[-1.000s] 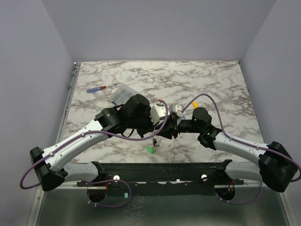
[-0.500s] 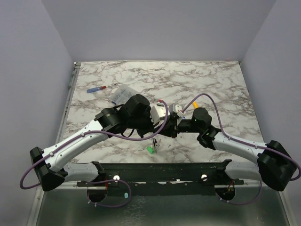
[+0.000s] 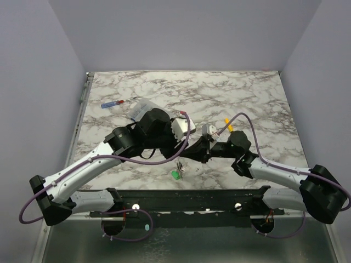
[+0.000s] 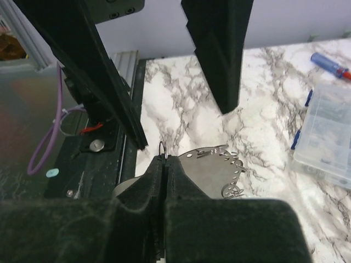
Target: Put the keys on the keyring
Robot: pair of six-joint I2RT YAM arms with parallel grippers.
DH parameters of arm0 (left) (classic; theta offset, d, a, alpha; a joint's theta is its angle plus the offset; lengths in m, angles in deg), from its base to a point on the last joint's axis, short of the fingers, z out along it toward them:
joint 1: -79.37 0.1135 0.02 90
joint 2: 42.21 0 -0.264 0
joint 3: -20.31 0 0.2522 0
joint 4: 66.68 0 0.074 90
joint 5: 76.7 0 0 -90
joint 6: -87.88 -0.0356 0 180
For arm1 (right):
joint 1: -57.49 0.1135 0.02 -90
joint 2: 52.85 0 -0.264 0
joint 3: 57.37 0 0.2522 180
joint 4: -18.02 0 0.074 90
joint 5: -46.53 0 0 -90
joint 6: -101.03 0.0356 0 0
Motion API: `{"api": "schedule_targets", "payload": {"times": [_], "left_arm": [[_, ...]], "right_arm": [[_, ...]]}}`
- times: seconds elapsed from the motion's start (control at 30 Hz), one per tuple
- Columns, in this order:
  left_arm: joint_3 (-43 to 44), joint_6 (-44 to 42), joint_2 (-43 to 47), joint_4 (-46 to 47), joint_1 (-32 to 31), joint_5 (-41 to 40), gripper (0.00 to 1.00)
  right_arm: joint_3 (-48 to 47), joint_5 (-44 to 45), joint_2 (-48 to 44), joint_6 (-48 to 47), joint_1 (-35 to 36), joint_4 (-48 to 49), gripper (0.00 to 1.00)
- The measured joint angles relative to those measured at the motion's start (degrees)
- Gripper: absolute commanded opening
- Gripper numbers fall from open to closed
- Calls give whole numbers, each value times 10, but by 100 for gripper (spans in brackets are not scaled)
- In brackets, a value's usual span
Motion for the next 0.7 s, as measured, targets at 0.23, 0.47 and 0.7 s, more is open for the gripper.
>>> {"api": "schedule_targets", "payload": {"times": [0.23,0.47,0.7], "left_arm": [[-20,21,112,117,1,-2,63],[-105,50,204,271,1,36,55],[-200,104,236,422,1,76,42]], "right_arm": [[55,38,-12,97,0,211,1],[63,95,2,209,0,392,1],[52,129,5,278,0,420,1]]}}
